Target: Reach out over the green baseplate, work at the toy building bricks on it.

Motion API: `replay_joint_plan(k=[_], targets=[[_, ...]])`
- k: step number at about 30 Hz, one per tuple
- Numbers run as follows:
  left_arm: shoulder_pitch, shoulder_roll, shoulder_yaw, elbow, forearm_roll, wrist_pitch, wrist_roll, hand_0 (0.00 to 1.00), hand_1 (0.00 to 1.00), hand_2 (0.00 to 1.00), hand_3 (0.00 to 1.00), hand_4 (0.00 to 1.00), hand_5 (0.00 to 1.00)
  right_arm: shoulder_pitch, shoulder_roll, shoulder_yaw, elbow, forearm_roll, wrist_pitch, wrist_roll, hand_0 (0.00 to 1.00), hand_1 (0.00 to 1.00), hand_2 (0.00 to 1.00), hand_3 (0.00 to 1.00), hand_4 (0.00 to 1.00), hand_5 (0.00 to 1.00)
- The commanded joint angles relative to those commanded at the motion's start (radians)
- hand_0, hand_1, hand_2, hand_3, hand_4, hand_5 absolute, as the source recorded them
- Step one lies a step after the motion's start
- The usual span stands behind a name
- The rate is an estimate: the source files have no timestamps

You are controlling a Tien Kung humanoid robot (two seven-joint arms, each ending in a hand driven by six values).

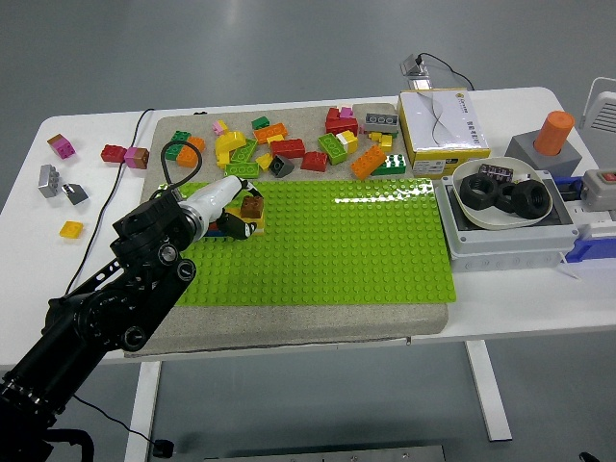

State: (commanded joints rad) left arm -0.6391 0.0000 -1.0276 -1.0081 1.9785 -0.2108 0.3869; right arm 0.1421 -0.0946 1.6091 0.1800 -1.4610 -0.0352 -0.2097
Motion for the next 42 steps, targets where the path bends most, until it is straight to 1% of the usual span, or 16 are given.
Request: replay_joint_plan(k=[12, 19, 22, 26, 27, 28, 29, 31, 32, 33, 35, 36, 38, 39, 40, 42], targets=[[0.013, 0.000, -0.007, -0.014, 0.013, -0.005, 0.014, 0.998, 0.968, 0.985, 0.762, 0.684, 0.002, -0.003, -0.002, -0.003, 0.000, 0.005, -0.001, 0.001, 0.589, 0.582, 0.640, 0.667, 0.636, 0.801], [0.018, 0.000, -0.014, -0.027, 0.024, 0.006, 0.011, 0.998, 0.968, 0.985, 0.763, 0.690, 0.002, -0.004, -0.002, -0.002, 0.000, 0.004, -0.002, 0.001, 0.590, 0.582, 0.639, 0.668, 0.636, 0.801], [0.030, 0.000, -0.019, -0.065, 0.042, 0.014, 0.011, 0.998, 0.968, 0.986, 0.767, 0.691, 0.002, -0.006, -0.003, -0.003, 0.000, 0.006, -0.002, 0.002, 0.590, 0.579, 0.638, 0.668, 0.633, 0.794], [0.054, 0.000, -0.032, -0.155, 0.078, 0.030, 0.007, 0.998, 0.968, 0.986, 0.767, 0.691, 0.002, -0.010, -0.004, -0.006, 0.000, 0.011, -0.001, 0.001, 0.590, 0.579, 0.638, 0.668, 0.633, 0.794], [0.060, 0.000, -0.035, -0.178, 0.085, 0.035, 0.005, 0.998, 0.960, 0.984, 0.781, 0.781, 0.002, -0.011, -0.004, -0.006, 0.000, 0.010, -0.001, 0.001, 0.591, 0.580, 0.639, 0.668, 0.626, 0.785], [0.067, 0.003, -0.038, -0.204, 0.091, 0.040, 0.003, 0.998, 0.960, 0.984, 0.781, 0.781, 0.002, -0.012, -0.005, -0.005, 0.000, 0.009, -0.001, 0.001, 0.591, 0.580, 0.639, 0.668, 0.626, 0.785], [0.079, 0.014, -0.042, -0.237, 0.094, 0.049, -0.002, 0.998, 0.960, 0.984, 0.781, 0.781, 0.002, -0.013, -0.006, -0.004, 0.000, 0.008, -0.001, 0.001, 0.591, 0.580, 0.639, 0.668, 0.626, 0.785], [0.103, 0.044, -0.047, -0.299, 0.087, 0.075, -0.022, 0.998, 0.960, 0.984, 0.781, 0.781, 0.002, -0.016, -0.006, -0.004, 0.000, 0.011, -0.001, 0.002, 0.591, 0.580, 0.639, 0.668, 0.626, 0.785], [0.119, 0.061, -0.047, -0.332, 0.080, 0.094, -0.040, 0.998, 0.960, 0.984, 0.781, 0.781, 0.002, -0.018, -0.007, -0.006, 0.000, 0.016, -0.002, 0.003, 0.591, 0.580, 0.639, 0.668, 0.626, 0.785], [0.136, 0.079, -0.045, -0.359, 0.073, 0.120, -0.064, 0.998, 0.921, 0.930, 0.687, 0.931, 0.093, -0.021, -0.008, -0.007, 0.000, 0.021, -0.002, 0.003, 0.591, 0.580, 0.641, 0.668, 0.624, 0.782], [0.160, 0.101, -0.037, -0.404, 0.062, 0.173, -0.112, 0.998, 0.921, 0.930, 0.687, 0.931, 0.093, -0.024, -0.008, -0.007, 0.000, 0.026, -0.003, 0.002, 0.591, 0.580, 0.641, 0.668, 0.624, 0.782], [0.173, 0.111, -0.028, -0.415, 0.066, 0.203, -0.138, 0.998, 0.921, 0.930, 0.687, 0.931, 0.093, -0.024, -0.008, -0.007, 0.000, 0.028, -0.003, 0.002, 0.591, 0.580, 0.641, 0.668, 0.624, 0.782], [0.204, 0.124, -0.011, -0.392, 0.084, 0.264, -0.193, 0.998, 0.921, 0.930, 0.687, 0.931, 0.093, -0.024, -0.008, -0.007, 0.000, 0.032, -0.003, 0.003, 0.591, 0.580, 0.641, 0.668, 0.624, 0.782], [0.218, 0.126, -0.004, -0.370, 0.101, 0.302, -0.225, 0.998, 0.946, 0.945, 0.633, 0.998, 0.619, -0.024, -0.009, -0.008, 0.000, 0.035, -0.003, 0.003, 0.590, 0.580, 0.644, 0.668, 0.622, 0.782], [0.229, 0.123, 0.001, -0.347, 0.119, 0.337, -0.252, 0.998, 0.946, 0.945, 0.633, 0.998, 0.619, -0.025, -0.009, -0.009, 0.000, 0.038, -0.003, 0.004, 0.590, 0.580, 0.644, 0.668, 0.622, 0.782], [0.241, 0.118, 0.007, -0.319, 0.142, 0.375, -0.280, 0.998, 0.946, 0.945, 0.633, 0.998, 0.619, -0.026, -0.010, -0.009, 0.000, 0.040, -0.003, 0.004, 0.590, 0.580, 0.644, 0.668, 0.622, 0.782]])
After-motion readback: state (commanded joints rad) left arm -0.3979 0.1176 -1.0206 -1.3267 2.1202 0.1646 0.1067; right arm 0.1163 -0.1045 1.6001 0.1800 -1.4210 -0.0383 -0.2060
